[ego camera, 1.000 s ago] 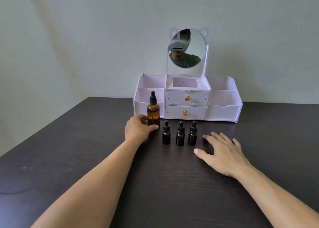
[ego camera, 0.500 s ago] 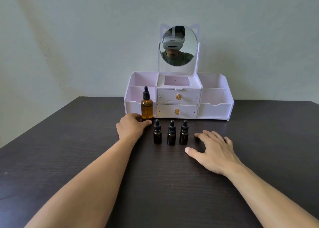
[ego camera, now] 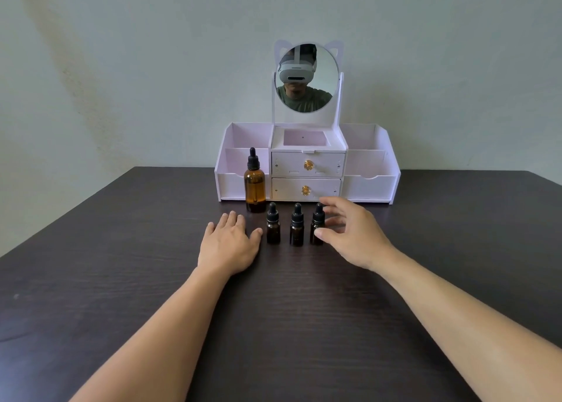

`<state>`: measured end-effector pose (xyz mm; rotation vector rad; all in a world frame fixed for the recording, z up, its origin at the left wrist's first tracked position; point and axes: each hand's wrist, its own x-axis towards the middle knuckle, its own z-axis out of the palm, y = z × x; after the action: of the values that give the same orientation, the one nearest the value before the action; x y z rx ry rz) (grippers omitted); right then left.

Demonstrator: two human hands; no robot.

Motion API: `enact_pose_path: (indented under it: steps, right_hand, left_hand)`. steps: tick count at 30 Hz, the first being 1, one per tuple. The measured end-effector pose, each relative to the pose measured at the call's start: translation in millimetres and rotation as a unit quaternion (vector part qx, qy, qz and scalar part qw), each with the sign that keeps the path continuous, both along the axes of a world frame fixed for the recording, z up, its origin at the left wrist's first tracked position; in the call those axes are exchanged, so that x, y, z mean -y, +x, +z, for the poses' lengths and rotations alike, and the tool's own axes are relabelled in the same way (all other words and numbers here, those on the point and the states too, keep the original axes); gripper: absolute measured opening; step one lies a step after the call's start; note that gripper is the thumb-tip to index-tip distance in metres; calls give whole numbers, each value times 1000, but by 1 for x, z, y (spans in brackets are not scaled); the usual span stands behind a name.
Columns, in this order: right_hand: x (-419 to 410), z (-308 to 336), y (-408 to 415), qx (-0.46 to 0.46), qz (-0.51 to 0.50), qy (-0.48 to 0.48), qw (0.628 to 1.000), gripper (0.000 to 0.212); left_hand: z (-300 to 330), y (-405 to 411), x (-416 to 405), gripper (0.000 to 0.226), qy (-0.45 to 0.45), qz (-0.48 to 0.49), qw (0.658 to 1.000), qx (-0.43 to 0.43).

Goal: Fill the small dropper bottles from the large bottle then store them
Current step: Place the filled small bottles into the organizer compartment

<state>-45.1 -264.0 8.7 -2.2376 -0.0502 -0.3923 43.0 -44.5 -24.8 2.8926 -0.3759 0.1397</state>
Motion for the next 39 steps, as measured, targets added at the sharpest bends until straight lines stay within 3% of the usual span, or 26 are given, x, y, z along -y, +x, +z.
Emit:
enact_pose_path:
  steps: [9, 20, 28, 39]
  right_hand:
    - [1, 6, 6, 30, -6, 17, 999, 38]
    - [35, 119, 69, 146, -71, 29, 986, 28]
    - [37, 138, 112, 144, -102, 3, 984, 24]
    - [41, 110, 153, 52, -123, -80, 988, 26]
  left_hand:
    - [-2, 1, 0, 67, 2, 7, 1000, -8]
    - [-1, -1, 2, 66, -2, 11, 1000, 5]
    - [-1, 0, 3, 67, -12, 10, 1000, 7]
    - [0, 5, 4, 69, -13, 5, 1000, -4]
